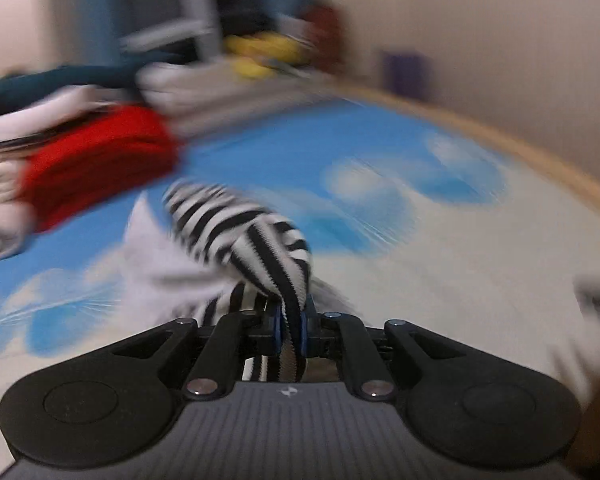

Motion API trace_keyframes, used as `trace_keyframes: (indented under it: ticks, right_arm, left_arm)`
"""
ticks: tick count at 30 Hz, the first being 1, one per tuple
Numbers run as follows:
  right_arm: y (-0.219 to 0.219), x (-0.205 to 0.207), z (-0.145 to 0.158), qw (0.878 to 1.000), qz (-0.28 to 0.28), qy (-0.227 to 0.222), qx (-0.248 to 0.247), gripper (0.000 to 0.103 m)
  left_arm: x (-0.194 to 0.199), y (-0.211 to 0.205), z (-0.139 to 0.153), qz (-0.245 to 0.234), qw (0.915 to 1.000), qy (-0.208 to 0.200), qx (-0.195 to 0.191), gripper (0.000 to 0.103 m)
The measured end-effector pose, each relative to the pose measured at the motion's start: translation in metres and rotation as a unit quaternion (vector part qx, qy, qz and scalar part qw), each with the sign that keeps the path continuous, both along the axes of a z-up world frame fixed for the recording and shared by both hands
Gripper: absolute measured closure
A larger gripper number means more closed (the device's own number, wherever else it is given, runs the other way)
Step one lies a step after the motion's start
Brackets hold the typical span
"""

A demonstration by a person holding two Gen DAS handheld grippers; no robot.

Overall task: Fold small clothes
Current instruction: 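Grasp the hoodie edge with the left gripper while the right gripper grasps beside it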

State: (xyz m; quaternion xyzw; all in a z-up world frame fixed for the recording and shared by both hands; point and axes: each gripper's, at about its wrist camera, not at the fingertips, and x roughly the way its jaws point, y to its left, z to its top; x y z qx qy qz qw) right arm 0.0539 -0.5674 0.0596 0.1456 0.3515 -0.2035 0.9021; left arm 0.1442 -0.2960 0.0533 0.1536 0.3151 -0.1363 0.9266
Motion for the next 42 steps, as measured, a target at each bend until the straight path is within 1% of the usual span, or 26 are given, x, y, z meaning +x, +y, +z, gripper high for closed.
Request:
trace_keyframes:
  ticks: [1, 3, 5, 7, 9, 12, 14, 16, 19, 21, 23, 24, 25, 26, 27, 28, 30, 32, 35, 36, 37, 38, 39, 40, 41, 42]
  right_arm:
    - [-0.006, -0.002, 0.000, 1.000, -0.013, -0.005, 0.007, 0.072]
    - [-0.015, -0.004, 0.000, 0.999, -0.031, -0.013, 0.025, 0.071]
    - [-0.019, -0.002, -0.004, 0.998, -0.029, -0.013, 0.050, 0.070]
    - [-0.018, 0.003, -0.008, 0.997, -0.008, -0.008, 0.074, 0.067]
    - [-0.015, 0.009, -0.010, 0.995, 0.018, -0.007, 0.095, 0.065]
    - [-0.004, 0.022, -0.012, 0.989, 0.065, -0.006, 0.132, 0.058]
    - [0.007, 0.036, -0.014, 0.983, 0.098, 0.000, 0.155, 0.056]
    - [0.023, 0.052, -0.020, 0.976, 0.131, 0.016, 0.175, 0.048]
    - [0.050, 0.079, -0.030, 0.969, 0.168, 0.052, 0.176, 0.041]
    - [0.064, 0.095, -0.038, 0.965, 0.180, 0.079, 0.173, 0.041]
    - [0.073, 0.107, -0.048, 0.960, 0.186, 0.106, 0.181, 0.041]
    - [0.077, 0.111, -0.054, 0.957, 0.189, 0.119, 0.186, 0.042]
    - [0.081, 0.114, -0.057, 0.954, 0.193, 0.127, 0.191, 0.047]
    - [0.084, 0.114, -0.059, 0.953, 0.199, 0.128, 0.191, 0.055]
    - [0.088, 0.112, -0.057, 0.954, 0.206, 0.121, 0.181, 0.081]
    - [0.095, 0.110, -0.052, 0.956, 0.217, 0.108, 0.168, 0.096]
    - [0.105, 0.102, -0.036, 0.957, 0.244, 0.062, 0.144, 0.097]
    - [0.106, 0.089, -0.012, 0.948, 0.275, -0.004, 0.159, 0.098]
    - [0.076, 0.055, 0.026, 0.916, 0.282, -0.143, 0.246, 0.099]
    - [0.062, 0.044, 0.032, 0.909, 0.274, -0.167, 0.266, 0.100]
    - [0.054, 0.038, 0.031, 0.917, 0.259, -0.163, 0.257, 0.100]
    - [0.046, 0.035, 0.026, 0.933, 0.237, -0.137, 0.232, 0.100]
    - [0.040, 0.037, 0.016, 0.951, 0.212, -0.089, 0.205, 0.100]
    - [0.034, 0.041, -0.001, 0.963, 0.188, -0.030, 0.192, 0.100]
    - [0.029, 0.045, -0.021, 0.966, 0.167, 0.030, 0.193, 0.100]
    - [0.026, 0.047, -0.034, 0.966, 0.156, 0.061, 0.195, 0.100]
  left_arm:
    - [-0.005, -0.020, -0.026, -0.036, 0.9981, 0.048, 0.013, 0.082]
    - [-0.015, -0.040, -0.062, -0.100, 0.9869, 0.124, 0.026, 0.079]
    - [-0.026, -0.030, -0.059, -0.117, 0.9867, 0.113, 0.005, 0.075]
    - [-0.028, -0.002, -0.041, -0.119, 0.9872, 0.098, -0.040, 0.054]
    - [-0.022, 0.035, -0.023, -0.107, 0.9878, 0.089, -0.071, 0.054]
    - [-0.006, 0.088, -0.007, -0.078, 0.9916, 0.082, -0.062, 0.054]
    - [0.007, 0.118, -0.001, -0.063, 0.9929, 0.085, -0.055, 0.054]
    - [0.013, 0.149, -0.002, -0.048, 0.9945, 0.078, -0.051, 0.054]
    - [0.020, 0.193, -0.005, -0.016, 0.9942, 0.074, -0.076, 0.054]
    - [0.013, 0.220, -0.014, 0.012, 0.9905, 0.077, -0.113, 0.054]
    - [0.013, 0.230, -0.022, 0.060, 0.9848, 0.117, -0.114, 0.063]
    - [0.014, 0.231, -0.019, 0.066, 0.9823, 0.114, -0.134, 0.065]
    - [0.014, 0.230, -0.014, 0.058, 0.9812, 0.105, -0.152, 0.064]
    - [0.014, 0.226, -0.010, 0.044, 0.9828, 0.093, -0.154, 0.064]
    - [0.013, 0.221, -0.007, 0.031, 0.9859, 0.081, -0.143, 0.064]
    - [0.012, 0.217, -0.007, 0.022, 0.9884, 0.074, -0.131, 0.064]
    - [0.012, 0.211, -0.008, 0.013, 0.9893, 0.076, -0.124, 0.064]
    - [0.012, 0.211, -0.007, 0.011, 0.9872, 0.075, -0.140, 0.064]
    - [0.010, 0.209, -0.007, 0.002, 0.9835, 0.063, -0.169, 0.064]
    - [0.008, 0.209, -0.006, -0.003, 0.9813, 0.064, -0.182, 0.064]
    - [0.007, 0.207, -0.005, -0.012, 0.9792, 0.064, -0.192, 0.064]
    - [0.006, 0.204, -0.005, -0.020, 0.9780, 0.064, -0.197, 0.063]
    - [0.005, 0.200, -0.005, -0.031, 0.9776, 0.064, -0.198, 0.063]
    - [0.005, 0.195, -0.005, -0.040, 0.9779, 0.065, -0.195, 0.063]
    - [0.004, 0.190, -0.007, -0.049, 0.9783, 0.068, -0.190, 0.063]
    - [0.005, 0.184, -0.009, -0.057, 0.9786, 0.072, -0.184, 0.063]
